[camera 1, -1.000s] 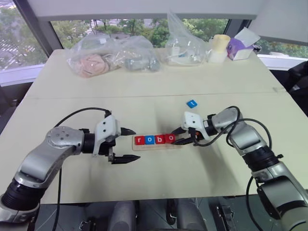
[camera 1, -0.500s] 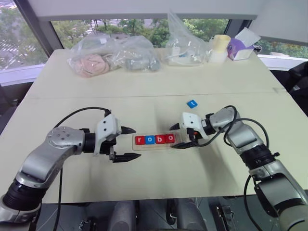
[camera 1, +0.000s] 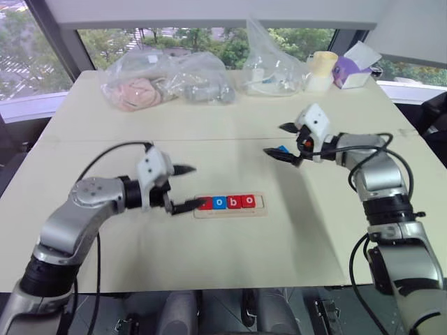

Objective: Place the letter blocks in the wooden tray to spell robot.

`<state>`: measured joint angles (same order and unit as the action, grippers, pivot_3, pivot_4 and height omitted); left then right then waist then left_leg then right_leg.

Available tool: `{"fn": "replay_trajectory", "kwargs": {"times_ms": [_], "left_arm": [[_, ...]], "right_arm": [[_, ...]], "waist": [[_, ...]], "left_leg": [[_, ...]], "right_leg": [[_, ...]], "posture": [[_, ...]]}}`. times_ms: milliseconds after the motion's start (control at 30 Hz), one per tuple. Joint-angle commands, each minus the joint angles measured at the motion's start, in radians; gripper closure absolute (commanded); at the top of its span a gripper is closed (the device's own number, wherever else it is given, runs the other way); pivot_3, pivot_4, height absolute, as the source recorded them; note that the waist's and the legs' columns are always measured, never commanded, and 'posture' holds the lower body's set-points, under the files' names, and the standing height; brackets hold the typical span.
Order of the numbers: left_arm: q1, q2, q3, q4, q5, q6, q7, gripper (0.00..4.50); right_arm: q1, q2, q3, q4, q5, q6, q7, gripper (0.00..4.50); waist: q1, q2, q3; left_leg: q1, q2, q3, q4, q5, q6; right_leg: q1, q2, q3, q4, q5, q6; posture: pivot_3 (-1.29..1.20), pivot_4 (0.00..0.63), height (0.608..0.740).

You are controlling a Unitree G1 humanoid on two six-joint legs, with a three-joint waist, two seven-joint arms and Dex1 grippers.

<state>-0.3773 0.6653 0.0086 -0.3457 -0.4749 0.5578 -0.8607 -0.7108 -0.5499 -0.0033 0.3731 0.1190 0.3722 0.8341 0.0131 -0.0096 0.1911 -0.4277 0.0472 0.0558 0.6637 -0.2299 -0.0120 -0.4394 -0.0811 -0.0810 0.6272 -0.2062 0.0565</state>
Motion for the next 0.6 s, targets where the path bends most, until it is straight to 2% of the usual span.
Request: {"fn": "replay_trajectory", "kwargs": {"times_ms": [33, 200, 500, 600], "left_arm": [[-0.042, -0.023, 0.015, 0.015, 0.022, -0.033, 0.042, 0.0], [-0.076, -0.033, 0.011, 0.046, 0.038, -0.043, 0.05, 0.0], [-0.086, -0.076, -0.004, 0.074, 0.07, -0.039, 0.097, 0.0], [-0.068, -0.076, -0.007, 0.062, 0.072, -0.036, 0.095, 0.0]], "right_arm": [[0.0, 0.057, -0.035, 0.028, -0.009, 0.056, -0.148, 0.05], [-0.037, 0.121, -0.045, 0.16, -0.006, 0.057, -0.241, 0.05], [-0.144, 0.217, -0.018, 0.452, -0.052, -0.105, -0.328, 0.05], [-0.153, 0.223, -0.008, 0.479, -0.067, -0.137, -0.333, 1.37]], "waist": [[-0.011, 0.0, 0.0], [-0.028, 0.0, 0.0], [-0.031, 0.0, 0.0], [-0.031, 0.0, 0.0]], "left_leg": [[0.0, 0.0, 0.001, 0.0, 0.0, 0.0], [0.001, 0.001, 0.0, 0.0, 0.0, 0.0], [0.001, 0.001, 0.0, 0.0, 0.0, 0.0], [0.001, 0.001, 0.0, 0.0, 0.0, 0.0]], "right_leg": [[-0.001, 0.0, 0.0, 0.001, 0.001, 0.002], [-0.002, 0.002, 0.0, 0.003, 0.002, 0.003], [-0.001, 0.002, 0.0, 0.003, 0.002, 0.003], [-0.001, 0.002, 0.001, 0.003, 0.002, 0.003]], "posture": [[0.0, 0.15, 0.74], [0.0, 0.15, 0.74], [0.0, 0.15, 0.74], [0.0, 0.15, 0.74]]}}
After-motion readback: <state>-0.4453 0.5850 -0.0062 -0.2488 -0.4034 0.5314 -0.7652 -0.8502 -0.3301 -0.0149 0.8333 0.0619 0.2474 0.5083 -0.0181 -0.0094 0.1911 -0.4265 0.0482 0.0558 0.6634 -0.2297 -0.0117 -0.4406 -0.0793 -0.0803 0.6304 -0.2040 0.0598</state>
